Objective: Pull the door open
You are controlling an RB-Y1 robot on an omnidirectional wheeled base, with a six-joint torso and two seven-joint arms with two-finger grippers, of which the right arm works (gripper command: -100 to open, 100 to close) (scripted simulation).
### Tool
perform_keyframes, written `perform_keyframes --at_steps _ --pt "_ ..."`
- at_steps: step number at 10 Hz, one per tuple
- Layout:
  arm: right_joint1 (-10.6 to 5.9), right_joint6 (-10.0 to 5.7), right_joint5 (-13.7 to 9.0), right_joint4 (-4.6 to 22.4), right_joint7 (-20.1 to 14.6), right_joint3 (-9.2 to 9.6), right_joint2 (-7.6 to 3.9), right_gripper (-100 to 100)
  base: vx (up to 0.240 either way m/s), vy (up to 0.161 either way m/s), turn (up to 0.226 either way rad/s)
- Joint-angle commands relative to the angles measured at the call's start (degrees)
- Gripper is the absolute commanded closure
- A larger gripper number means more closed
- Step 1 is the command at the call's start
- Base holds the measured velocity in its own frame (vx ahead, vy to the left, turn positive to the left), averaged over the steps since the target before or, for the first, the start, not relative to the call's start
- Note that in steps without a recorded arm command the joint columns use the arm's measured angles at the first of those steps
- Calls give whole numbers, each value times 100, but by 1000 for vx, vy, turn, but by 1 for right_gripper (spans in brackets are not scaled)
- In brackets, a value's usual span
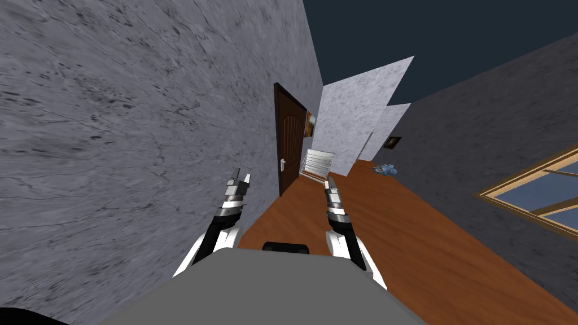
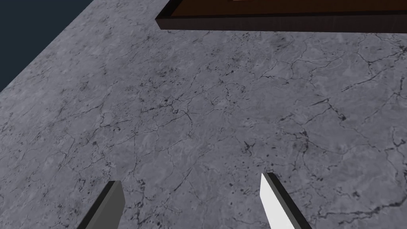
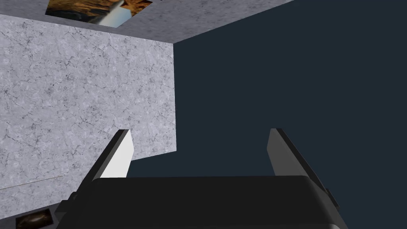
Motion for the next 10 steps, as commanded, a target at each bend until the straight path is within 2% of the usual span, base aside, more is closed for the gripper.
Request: perform_keyframes --at_steps 1,6,10 --pt "-95 32 140 187 181 51 -46 -100 188 -41 179" --pt "-454 120 558 825 696 172 -177 -100 165 -60 160" --pt "-629 163 761 1135 946 231 -229 -100 107 -53 102"
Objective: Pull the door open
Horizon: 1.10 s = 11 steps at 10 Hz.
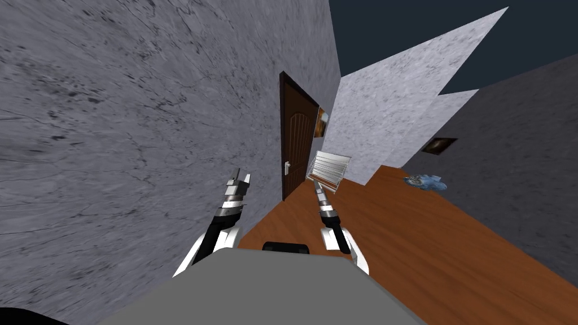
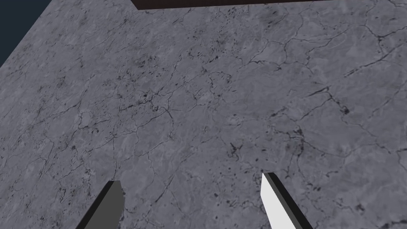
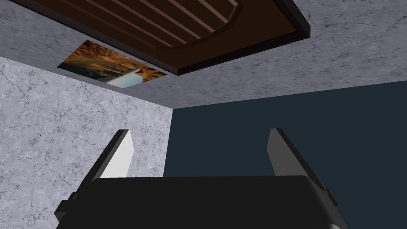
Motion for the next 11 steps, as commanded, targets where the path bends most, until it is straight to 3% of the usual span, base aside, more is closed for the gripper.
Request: perform_keyframes --at_steps 1,11 --pt "-122 41 137 196 172 40 -34 -100 116 -60 168" --pt "-802 208 928 1405 1148 270 -196 -100 137 -83 152"
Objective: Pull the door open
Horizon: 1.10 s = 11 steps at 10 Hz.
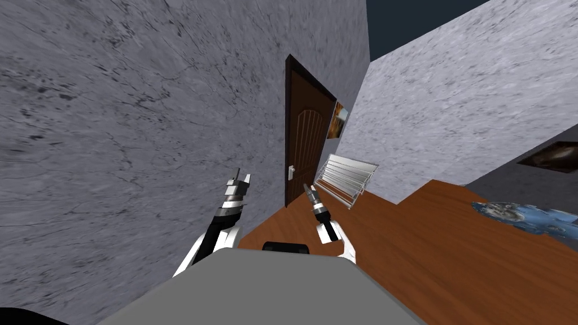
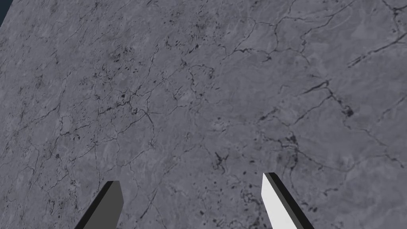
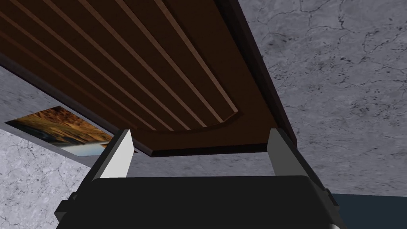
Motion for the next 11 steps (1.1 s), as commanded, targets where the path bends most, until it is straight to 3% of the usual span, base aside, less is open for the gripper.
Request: perform_keyframes --at_steps 1,11 --pt "-77 15 110 156 160 47 28 -100 87 -70 104" --pt "-815 196 969 1468 1219 296 -103 -100 135 -113 163"
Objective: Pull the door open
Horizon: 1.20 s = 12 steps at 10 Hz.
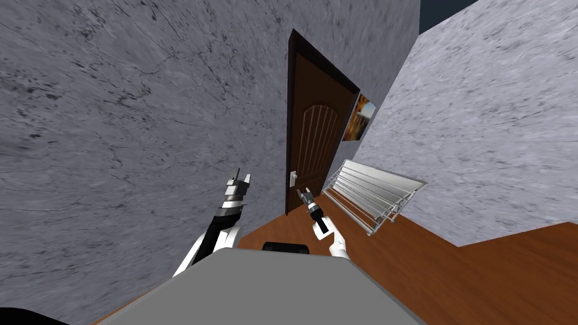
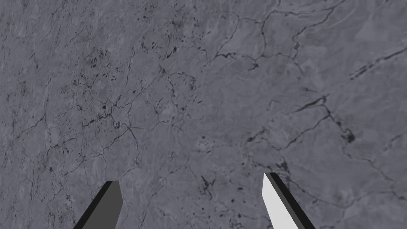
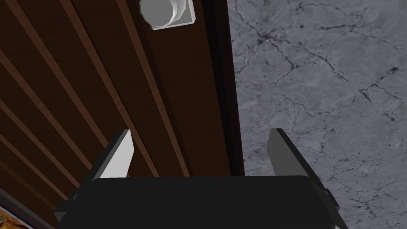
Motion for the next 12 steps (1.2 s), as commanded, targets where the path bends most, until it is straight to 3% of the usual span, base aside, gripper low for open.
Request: perform_keyframes --at_steps 1,6,7,8,12 --pt "-113 28 124 195 157 35 -20 -100 150 -155 127" --pt "-411 101 471 725 585 135 -62 -100 120 -114 133" --pt "-395 97 427 673 520 122 -63 -100 40 -61 33" --pt "-473 105 409 811 640 -98 -27 -100 -16 -10 234" --pt "-663 119 346 1134 910 -665 82 -100 -51 -6 211"
